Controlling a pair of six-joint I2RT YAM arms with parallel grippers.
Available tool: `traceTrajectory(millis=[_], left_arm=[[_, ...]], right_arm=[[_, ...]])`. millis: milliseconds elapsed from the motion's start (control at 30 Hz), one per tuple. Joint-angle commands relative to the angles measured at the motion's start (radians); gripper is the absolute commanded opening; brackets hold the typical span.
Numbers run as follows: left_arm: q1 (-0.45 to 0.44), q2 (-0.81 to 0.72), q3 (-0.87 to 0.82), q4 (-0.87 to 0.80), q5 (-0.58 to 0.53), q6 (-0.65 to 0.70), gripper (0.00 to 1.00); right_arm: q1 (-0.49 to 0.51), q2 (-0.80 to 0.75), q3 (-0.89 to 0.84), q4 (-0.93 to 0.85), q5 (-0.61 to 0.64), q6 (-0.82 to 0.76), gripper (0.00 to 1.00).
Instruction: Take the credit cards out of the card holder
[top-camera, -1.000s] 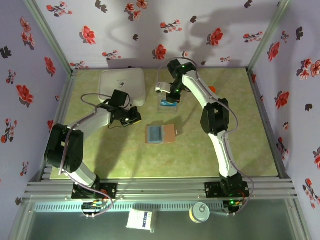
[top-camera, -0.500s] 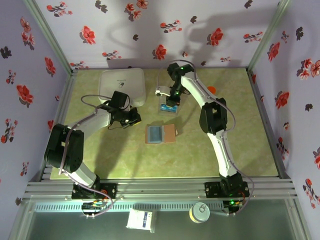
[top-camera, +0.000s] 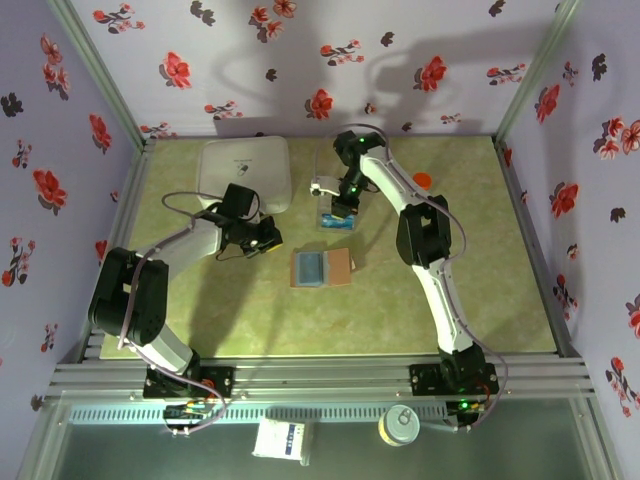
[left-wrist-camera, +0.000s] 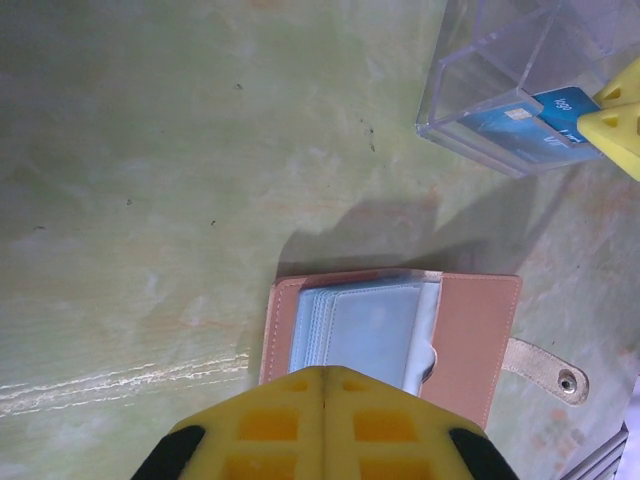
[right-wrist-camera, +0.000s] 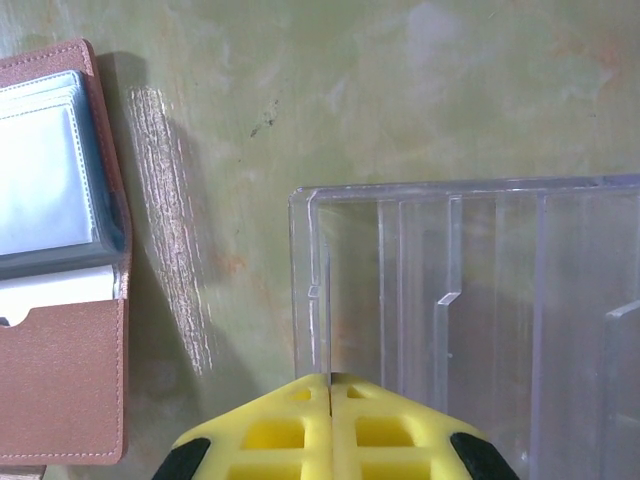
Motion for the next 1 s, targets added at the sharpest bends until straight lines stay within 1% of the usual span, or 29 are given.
traceTrajectory(millis=[0, 67, 167, 233, 333, 500, 600, 733, 833, 967], left_arm=[[0.007, 0.001, -0.013, 0.008, 0.019, -0.017, 0.03], [0.007, 0.004, -0.011, 0.009, 0.023, -0.018, 0.03], [0.007, 0.003, -0.01, 0.012, 0.026, -0.014, 0.03], [0.006, 0.003, -0.01, 0.013, 0.028, -0.012, 0.03], [0.003, 0.005, -0.01, 0.02, 0.032, -0.013, 0.03], [-0.013, 0.012, -0.006, 0.026, 0.036, -0.01, 0.03], [-0.023, 0.018, -0.012, 0.037, 0.035, -0.014, 0.03], [-0.039, 0.029, -0.018, 0.057, 0.037, -0.021, 0.03], [-0.052, 0.038, -0.018, 0.067, 0.039, -0.022, 0.03], [-0.064, 0.05, -0.015, 0.076, 0.048, -0.026, 0.02]], right_arm=[[-0.004, -0.003, 0.021, -0.041, -0.026, 0.019, 0.14], [-0.006, -0.025, 0.022, -0.038, -0.035, 0.026, 0.22], [-0.006, -0.062, 0.017, -0.022, -0.039, 0.051, 0.27], [-0.007, -0.087, 0.004, 0.001, -0.044, 0.074, 0.28], [-0.006, -0.14, -0.057, 0.082, -0.04, 0.13, 0.28], [-0.005, -0.241, -0.217, 0.243, -0.064, 0.236, 0.28], [-0.005, -0.299, -0.315, 0.353, -0.057, 0.334, 0.27], [-0.003, -0.377, -0.454, 0.506, -0.009, 0.532, 0.23], [0.001, -0.456, -0.6, 0.693, 0.014, 0.774, 0.19], [0.017, -0.559, -0.811, 0.928, 0.047, 1.109, 0.19]])
